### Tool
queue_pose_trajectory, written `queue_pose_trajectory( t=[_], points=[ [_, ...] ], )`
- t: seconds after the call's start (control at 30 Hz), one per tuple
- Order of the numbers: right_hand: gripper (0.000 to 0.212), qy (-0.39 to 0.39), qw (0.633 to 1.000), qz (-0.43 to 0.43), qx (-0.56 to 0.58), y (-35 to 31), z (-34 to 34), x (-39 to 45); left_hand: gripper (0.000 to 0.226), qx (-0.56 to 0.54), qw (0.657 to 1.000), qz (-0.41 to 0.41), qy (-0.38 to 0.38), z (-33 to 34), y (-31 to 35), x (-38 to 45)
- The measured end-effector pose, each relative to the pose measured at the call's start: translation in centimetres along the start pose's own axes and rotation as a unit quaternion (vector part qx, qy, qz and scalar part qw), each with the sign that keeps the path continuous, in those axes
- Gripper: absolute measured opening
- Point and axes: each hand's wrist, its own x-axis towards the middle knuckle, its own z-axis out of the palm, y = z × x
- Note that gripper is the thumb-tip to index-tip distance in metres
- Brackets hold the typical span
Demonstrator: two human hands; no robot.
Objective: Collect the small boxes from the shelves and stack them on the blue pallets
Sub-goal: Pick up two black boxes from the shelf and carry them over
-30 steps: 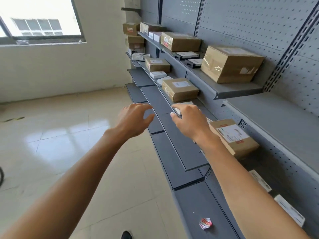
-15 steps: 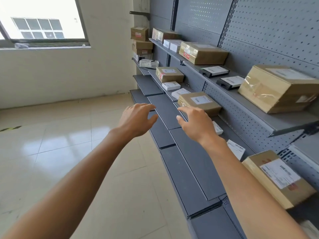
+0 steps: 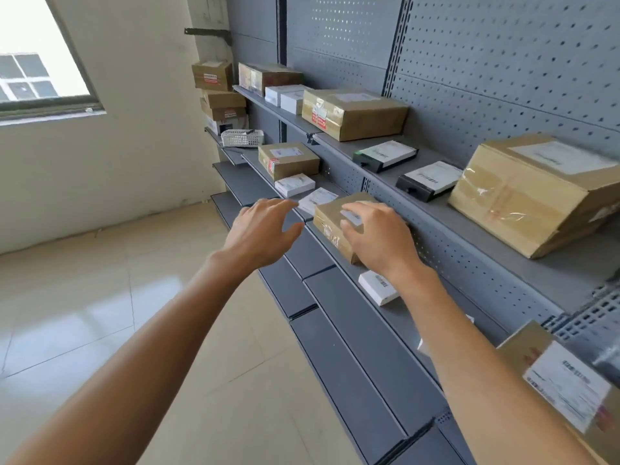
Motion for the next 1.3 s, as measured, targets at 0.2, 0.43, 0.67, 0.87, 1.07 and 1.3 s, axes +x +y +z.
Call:
queue_pose_trajectory(
  t=[0.2,0.43,0.67,0.87,1.07,1.3],
  points=[
    [0.035,0.075,0.997,0.021,-0.004,4.9,-0.8,5.7,0.049,-0.021,0.999,0.043,0.005,2.8,1.6,8.6],
    [0.031,0.131,0.986,0.077,-0.065,8.4,-1.4,9.4,0.049,-0.057,0.993,0.107,0.011,5.6,3.8,17.2],
    [0.031,0.163,0.966,0.164,-0.115,9.3,-0.5,11.4,0.052,-0.073,0.978,0.194,-0.01,8.9,5.3,24.3],
    [0.034,0.141,0.947,0.245,-0.154,9.7,1.1,12.7,0.054,-0.071,0.963,0.254,-0.049,10.9,5.5,27.9],
    [0.025,0.15,0.927,0.279,-0.2,9.8,2.7,13.0,0.048,-0.097,0.953,0.282,-0.059,11.8,4.5,28.8],
    [0.025,0.195,0.908,0.331,-0.165,8.5,3.7,12.6,0.038,-0.147,0.951,0.271,-0.029,11.7,3.8,28.3]
  ],
)
